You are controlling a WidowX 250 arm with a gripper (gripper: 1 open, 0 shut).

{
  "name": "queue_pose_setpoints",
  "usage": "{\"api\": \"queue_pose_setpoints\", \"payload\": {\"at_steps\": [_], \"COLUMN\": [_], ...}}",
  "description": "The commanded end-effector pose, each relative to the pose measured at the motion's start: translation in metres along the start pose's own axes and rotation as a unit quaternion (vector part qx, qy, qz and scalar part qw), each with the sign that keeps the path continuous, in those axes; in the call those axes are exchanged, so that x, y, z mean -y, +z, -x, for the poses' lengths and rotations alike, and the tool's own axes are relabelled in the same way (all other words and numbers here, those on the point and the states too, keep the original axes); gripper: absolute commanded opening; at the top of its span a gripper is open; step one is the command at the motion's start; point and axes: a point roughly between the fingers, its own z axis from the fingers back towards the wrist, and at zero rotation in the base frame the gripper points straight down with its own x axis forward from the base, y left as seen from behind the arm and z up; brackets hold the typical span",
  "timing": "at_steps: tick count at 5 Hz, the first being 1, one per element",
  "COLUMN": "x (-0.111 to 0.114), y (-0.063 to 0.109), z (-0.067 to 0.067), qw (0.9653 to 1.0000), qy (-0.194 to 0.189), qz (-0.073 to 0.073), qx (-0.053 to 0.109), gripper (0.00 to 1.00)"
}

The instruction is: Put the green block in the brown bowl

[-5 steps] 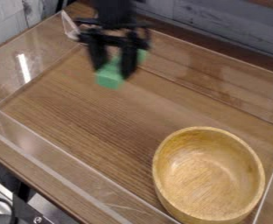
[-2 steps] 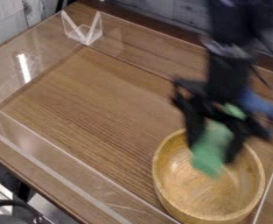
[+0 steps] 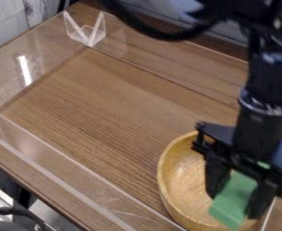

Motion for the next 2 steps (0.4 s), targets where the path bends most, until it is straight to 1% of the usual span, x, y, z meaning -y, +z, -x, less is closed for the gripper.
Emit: {"api": "queue_pose_setpoints", "payload": {"at_steps": [1, 2], "x": [-0.0064, -0.0064], "y": [0.0150, 0.0133], "z": [-0.0023, 0.0017], "qw": [0.9996, 0.9994], "qy": [0.015, 0.023], "qz": [0.009, 0.012], "qx": [0.023, 0.025], "gripper": [0.00, 0.00]}}
